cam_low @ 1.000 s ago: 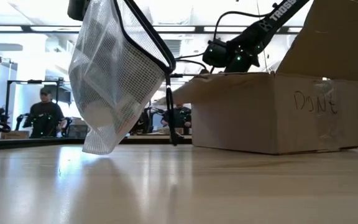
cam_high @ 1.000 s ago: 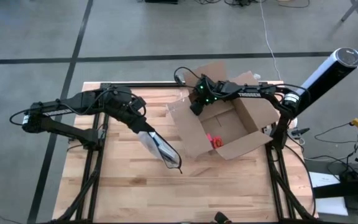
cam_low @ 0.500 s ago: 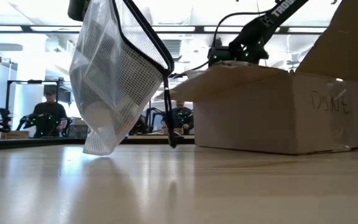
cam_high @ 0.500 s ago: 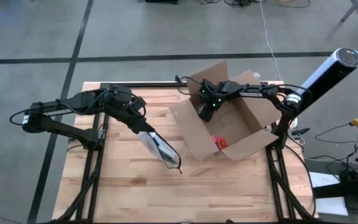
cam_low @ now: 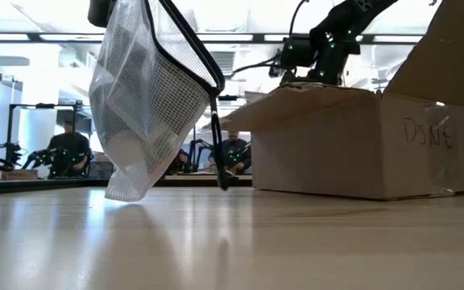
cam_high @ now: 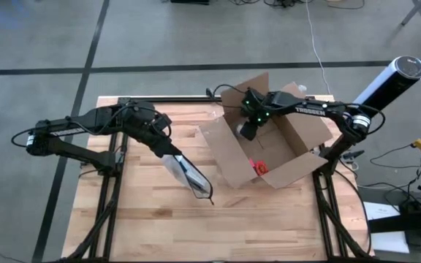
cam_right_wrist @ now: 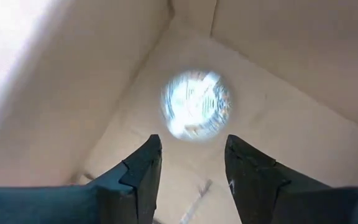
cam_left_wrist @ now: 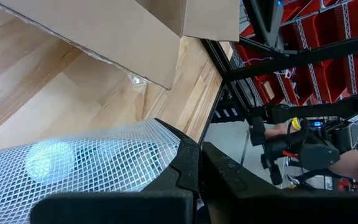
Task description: Unpack boxes
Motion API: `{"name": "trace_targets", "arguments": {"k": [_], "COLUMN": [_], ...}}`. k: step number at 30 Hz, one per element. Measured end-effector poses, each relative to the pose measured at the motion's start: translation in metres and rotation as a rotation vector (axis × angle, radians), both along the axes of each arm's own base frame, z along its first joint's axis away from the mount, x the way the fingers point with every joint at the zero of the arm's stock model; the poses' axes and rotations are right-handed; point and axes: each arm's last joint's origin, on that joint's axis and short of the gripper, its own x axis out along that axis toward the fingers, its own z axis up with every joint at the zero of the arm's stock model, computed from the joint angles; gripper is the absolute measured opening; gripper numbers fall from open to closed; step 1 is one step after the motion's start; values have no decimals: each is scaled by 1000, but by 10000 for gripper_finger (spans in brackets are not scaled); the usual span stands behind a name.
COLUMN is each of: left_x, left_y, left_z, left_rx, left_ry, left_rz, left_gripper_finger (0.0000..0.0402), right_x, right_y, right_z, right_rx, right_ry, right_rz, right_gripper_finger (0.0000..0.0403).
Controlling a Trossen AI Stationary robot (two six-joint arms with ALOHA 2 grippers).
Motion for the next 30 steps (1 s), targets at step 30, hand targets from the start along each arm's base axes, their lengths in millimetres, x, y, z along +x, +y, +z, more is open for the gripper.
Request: {"name": "trace_targets", "arguments": {"k": [30], "left_x": [0], "left_y": [0], "left_z": [0], "left_rx": [-21], "left_ry": [5], "left_rz": [3], "left_gripper_finger": [0], "right_x": [27], "right_y": [-14], "right_z": [-58], "right_rx": [53], "right_ry": [69], "right_rz": [7], "right_gripper_finger": [323]}}
